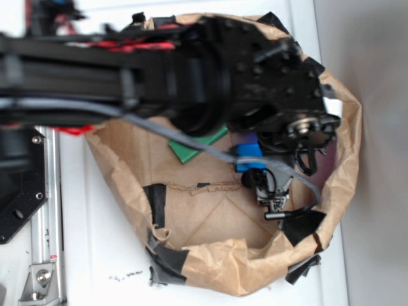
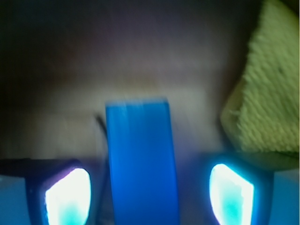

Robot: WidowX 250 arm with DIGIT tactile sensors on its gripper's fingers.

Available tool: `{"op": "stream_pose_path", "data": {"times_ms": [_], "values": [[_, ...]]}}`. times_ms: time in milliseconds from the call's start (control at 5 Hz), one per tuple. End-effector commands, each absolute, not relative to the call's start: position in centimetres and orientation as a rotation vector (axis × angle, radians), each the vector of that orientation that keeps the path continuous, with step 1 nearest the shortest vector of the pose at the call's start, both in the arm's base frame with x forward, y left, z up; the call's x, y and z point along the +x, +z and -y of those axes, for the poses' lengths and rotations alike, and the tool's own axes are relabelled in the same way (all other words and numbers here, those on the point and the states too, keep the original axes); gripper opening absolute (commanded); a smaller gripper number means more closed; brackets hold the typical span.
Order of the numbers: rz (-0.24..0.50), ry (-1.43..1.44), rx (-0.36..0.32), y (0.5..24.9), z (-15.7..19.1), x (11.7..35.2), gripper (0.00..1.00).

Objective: Grab the blue block.

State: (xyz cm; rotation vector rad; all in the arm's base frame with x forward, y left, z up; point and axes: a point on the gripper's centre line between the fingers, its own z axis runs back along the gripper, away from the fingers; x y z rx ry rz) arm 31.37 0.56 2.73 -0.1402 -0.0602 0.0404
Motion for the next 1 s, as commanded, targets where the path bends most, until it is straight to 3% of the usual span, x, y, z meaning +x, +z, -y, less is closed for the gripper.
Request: {"op": "stream_pose_path", "data": {"times_ms": [0,200,600,800], "values": [[0.009,-0.003,-0.118,-0.4,1.8,31.5,0.0],[-0.029,-0.022,-0.064,-2.0,2.0,29.7,0.0],[0.104,-0.012,-0.127,6.7,-0.3,29.1,0.0],[-0.003,0.056,-0.216,11.7,-1.4,28.6,0.0]]}}
